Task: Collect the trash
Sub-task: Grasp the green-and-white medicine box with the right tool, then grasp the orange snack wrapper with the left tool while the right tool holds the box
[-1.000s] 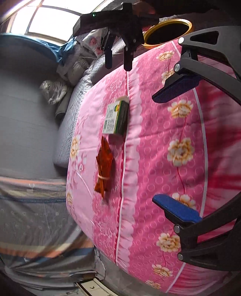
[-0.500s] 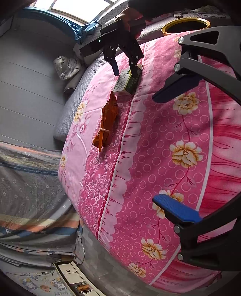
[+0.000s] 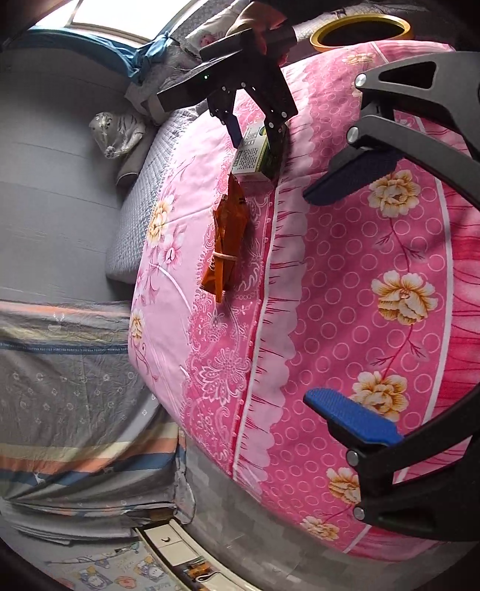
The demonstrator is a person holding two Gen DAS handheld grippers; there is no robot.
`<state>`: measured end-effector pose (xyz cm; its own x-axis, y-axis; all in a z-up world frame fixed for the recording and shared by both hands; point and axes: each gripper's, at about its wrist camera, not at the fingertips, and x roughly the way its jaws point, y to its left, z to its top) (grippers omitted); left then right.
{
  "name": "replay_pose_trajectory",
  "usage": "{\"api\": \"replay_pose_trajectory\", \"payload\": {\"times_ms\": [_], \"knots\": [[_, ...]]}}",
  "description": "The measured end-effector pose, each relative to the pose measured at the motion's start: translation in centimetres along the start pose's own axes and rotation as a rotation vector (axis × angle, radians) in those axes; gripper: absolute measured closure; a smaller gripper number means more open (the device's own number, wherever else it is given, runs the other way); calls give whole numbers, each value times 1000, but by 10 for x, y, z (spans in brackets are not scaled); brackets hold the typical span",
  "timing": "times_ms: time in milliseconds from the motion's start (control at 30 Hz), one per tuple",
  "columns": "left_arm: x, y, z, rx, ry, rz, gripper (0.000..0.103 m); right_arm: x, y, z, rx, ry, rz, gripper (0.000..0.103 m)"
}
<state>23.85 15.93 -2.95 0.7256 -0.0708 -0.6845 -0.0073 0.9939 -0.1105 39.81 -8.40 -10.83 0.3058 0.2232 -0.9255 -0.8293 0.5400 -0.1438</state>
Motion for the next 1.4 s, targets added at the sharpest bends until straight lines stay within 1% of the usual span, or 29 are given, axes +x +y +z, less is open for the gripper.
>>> {"api": "replay_pose_trajectory", "payload": {"times_ms": [100,167,233,300,367,400,467,500,567,600,633,667,700,767,833,900,967,1000,1033,1067,1100,1133,1167,1267,1333,1400], "knots": [[15,-15,19,70,33,-26,8,-11,-9,-10,77,-41,11,36],[29,-24,31,93,59,-38,8,-24,-18,-19,142,-80,24,36],[48,-34,41,85,129,-87,8,-40,-29,-31,206,-132,34,36],[65,-43,50,72,175,-139,8,-57,-37,-46,267,-189,55,36],[80,-57,56,95,207,-134,8,-73,-41,-62,319,-239,73,36],[86,-65,59,127,205,-117,9,-80,-42,-69,340,-260,81,36],[94,-82,67,235,171,-88,9,-93,-46,-85,387,-297,99,36],[98,-90,71,308,167,-97,9,-100,-47,-92,405,-309,106,36],[107,-104,79,486,194,-189,9,-113,-45,-106,419,-338,100,36],[107,-109,83,565,175,-222,9,-120,-43,-112,423,-352,99,36],[108,-114,86,660,168,-246,9,-127,-42,-119,430,-365,93,36],[111,-118,87,744,173,-252,9,-133,-40,-125,439,-379,90,36],[115,-121,87,820,183,-259,9,-139,-40,-131,451,-391,91,36],[128,-123,84,934,252,-299,9,-151,-38,-145,482,-415,82,36],[145,-123,81,989,316,-324,9,-163,-35,-158,507,-440,70,36],[159,-117,82,991,355,-360,12,-171,-35,-170,536,-452,46,35],[168,-109,85,967,380,-402,30,-177,-37,-180,563,-458,36,35],[171,-106,86,959,381,-412,31,-180,-37,-184,573,-456,25,35],[174,-104,86,955,378,-416,35,-181,-39,-187,583,-454,16,35],[178,-102,87,949,379,-417,44,-182,-40,-190,593,-453,13,35],[182,-100,87,942,386,-416,50,-182,-42,-192,600,-454,10,35],[186,-98,88,929,392,-417,53,-182,-43,-193,605,-455,7,35],[188,-97,89,912,389,-424,58,-182,-43,-193,608,-454,5,35],[177,-93,96,868,334,-429,67,-182,-44,-194,623,-469,15,35],[160,-89,104,834,285,-424,67,-184,-42,-195,634,-486,40,35],[135,-84,113,793,215,-430,68,-186,-37,-196,635,-501,70,35]]}}
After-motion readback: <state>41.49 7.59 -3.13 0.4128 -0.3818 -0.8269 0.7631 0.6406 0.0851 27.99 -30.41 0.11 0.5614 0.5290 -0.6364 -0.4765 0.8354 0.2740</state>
